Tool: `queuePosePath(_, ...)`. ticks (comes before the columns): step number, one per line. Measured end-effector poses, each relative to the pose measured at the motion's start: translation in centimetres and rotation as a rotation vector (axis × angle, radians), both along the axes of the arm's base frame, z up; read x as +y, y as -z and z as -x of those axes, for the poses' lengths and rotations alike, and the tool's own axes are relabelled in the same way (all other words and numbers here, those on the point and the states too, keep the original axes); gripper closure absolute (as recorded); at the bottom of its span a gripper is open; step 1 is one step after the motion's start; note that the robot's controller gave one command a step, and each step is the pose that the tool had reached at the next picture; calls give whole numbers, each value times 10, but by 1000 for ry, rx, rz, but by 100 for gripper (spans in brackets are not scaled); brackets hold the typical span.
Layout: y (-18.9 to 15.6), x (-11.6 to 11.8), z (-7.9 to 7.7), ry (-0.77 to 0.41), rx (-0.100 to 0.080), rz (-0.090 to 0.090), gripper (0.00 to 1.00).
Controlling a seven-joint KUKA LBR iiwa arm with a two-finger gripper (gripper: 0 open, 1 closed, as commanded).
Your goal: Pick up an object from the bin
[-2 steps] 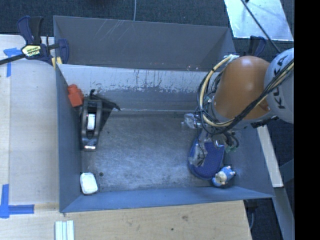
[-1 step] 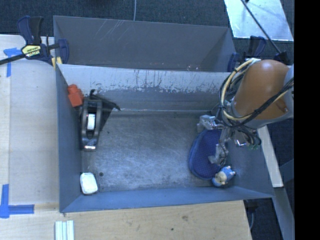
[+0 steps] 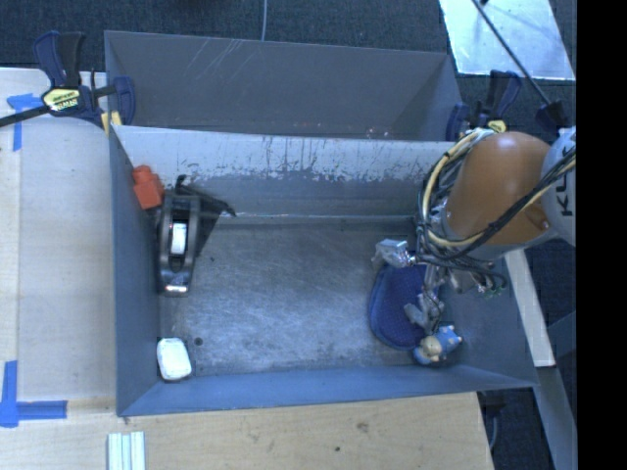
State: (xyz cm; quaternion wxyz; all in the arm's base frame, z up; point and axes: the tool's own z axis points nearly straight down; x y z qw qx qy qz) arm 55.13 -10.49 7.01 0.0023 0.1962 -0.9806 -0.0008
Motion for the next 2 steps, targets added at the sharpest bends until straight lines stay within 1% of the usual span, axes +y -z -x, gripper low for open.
queuePosePath(1,-3,1,-5,3,-21,-1,100)
queuePosePath(2,-198,4,21,-24,-17,3,100)
